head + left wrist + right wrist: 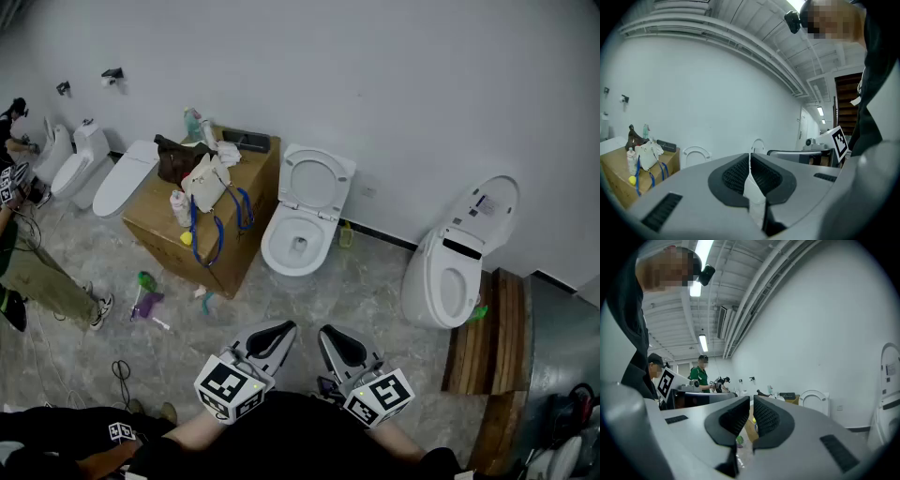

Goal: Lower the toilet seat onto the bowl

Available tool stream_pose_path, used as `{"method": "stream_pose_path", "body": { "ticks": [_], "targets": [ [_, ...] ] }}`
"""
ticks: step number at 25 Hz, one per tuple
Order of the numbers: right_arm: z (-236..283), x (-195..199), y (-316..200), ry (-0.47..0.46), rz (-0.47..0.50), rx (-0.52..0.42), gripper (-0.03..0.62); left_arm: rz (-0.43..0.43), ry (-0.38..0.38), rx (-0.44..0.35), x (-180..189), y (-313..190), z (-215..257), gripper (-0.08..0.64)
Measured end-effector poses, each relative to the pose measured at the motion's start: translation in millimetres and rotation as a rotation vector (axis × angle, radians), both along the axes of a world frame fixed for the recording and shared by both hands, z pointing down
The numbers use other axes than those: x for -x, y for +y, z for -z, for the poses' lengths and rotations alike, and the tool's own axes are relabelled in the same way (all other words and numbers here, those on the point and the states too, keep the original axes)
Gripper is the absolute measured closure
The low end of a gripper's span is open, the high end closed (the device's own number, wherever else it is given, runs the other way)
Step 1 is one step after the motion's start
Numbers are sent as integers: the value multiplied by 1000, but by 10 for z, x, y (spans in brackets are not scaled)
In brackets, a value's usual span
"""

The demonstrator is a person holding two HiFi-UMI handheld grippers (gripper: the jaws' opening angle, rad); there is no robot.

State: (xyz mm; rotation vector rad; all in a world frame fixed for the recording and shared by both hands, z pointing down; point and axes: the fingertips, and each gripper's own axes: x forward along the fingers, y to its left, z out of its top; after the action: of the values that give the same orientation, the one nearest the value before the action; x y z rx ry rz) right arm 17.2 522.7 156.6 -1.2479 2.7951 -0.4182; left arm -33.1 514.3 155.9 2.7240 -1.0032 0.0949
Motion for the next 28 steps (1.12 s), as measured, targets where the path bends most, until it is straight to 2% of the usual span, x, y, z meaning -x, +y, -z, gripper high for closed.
{"method": "stream_pose_path", "body": {
  "ticks": [12, 18, 24, 28],
  "targets": [
    [-33, -244, 76, 15, 27, -18, 545, 16, 1, 8, -248, 82, -38, 535],
    [27, -613, 84, -18, -9, -48, 543, 30, -15, 38, -548, 96, -124, 535],
    [-200, -775, 141, -51, 33, 27, 543, 47, -38, 95, -737, 202, -302, 535],
    [-302, -737, 94, -57, 55, 61, 543, 59, -49, 110, -723, 187, -371, 535]
  ]
}}
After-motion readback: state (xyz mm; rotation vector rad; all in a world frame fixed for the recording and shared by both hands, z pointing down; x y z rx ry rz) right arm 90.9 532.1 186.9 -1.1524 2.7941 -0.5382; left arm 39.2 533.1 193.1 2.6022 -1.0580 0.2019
